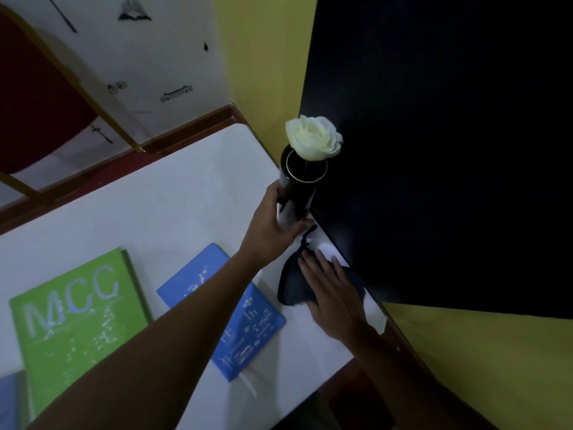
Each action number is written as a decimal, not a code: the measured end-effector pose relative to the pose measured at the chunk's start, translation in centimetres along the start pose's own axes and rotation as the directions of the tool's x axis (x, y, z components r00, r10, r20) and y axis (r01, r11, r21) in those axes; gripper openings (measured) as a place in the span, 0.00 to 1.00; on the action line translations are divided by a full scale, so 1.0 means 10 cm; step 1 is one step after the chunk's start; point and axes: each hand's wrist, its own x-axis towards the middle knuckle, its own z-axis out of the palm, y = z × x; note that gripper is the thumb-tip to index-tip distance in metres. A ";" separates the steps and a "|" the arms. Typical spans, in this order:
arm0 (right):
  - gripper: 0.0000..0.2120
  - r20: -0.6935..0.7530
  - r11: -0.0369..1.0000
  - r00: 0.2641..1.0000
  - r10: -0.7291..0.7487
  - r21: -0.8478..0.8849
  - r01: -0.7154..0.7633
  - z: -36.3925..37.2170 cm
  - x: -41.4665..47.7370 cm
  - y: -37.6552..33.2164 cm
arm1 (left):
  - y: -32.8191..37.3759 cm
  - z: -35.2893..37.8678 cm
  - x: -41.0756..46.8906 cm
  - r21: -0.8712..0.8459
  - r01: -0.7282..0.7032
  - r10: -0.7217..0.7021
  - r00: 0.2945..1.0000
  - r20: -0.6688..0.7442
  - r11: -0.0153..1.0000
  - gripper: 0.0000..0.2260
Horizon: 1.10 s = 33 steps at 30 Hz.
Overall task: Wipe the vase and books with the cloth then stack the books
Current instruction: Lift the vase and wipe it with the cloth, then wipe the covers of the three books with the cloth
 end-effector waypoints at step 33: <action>0.31 -0.108 0.464 0.844 0.526 0.868 -0.178 -0.23 -0.33 -0.88 | -0.64 -0.80 -1.59 0.310 0.282 -0.241 0.956 -0.165 0.908 0.31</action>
